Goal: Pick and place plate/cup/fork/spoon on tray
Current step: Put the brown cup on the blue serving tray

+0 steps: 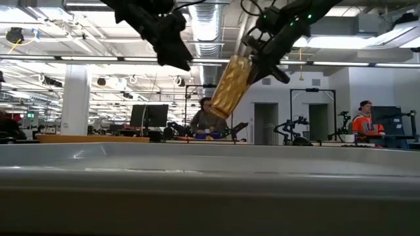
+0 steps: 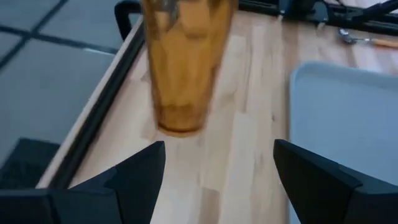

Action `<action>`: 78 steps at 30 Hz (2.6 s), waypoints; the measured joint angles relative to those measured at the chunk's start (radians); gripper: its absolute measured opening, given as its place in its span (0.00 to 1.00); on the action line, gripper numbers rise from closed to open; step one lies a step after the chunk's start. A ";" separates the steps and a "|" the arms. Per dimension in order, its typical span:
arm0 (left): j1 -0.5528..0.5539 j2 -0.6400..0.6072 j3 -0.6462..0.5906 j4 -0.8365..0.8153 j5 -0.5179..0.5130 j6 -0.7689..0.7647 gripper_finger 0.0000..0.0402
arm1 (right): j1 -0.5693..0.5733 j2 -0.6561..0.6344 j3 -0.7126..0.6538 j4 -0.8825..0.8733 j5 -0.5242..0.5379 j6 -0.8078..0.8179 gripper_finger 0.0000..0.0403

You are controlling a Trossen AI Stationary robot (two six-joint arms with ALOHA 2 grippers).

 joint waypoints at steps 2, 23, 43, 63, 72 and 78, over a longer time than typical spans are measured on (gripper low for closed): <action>-0.015 0.027 0.000 0.048 0.010 0.001 0.73 | 0.013 -0.011 0.000 -0.009 0.000 -0.006 0.04; -0.078 0.184 0.161 0.213 0.074 -0.081 0.85 | 0.118 -0.014 0.000 0.023 -0.013 -0.013 0.06; -0.094 0.202 0.165 0.198 0.126 -0.160 0.84 | 0.153 -0.014 -0.002 0.044 -0.050 -0.030 0.05; -0.129 0.205 0.163 0.180 0.176 -0.255 0.86 | 0.190 -0.014 -0.003 0.022 -0.075 -0.038 0.08; -0.126 0.174 0.163 0.110 0.225 -0.212 0.86 | 0.193 -0.015 0.000 0.003 -0.074 -0.096 0.05; -0.121 0.114 0.164 0.058 0.176 -0.208 0.86 | 0.189 -0.015 0.002 0.029 -0.053 -0.110 0.05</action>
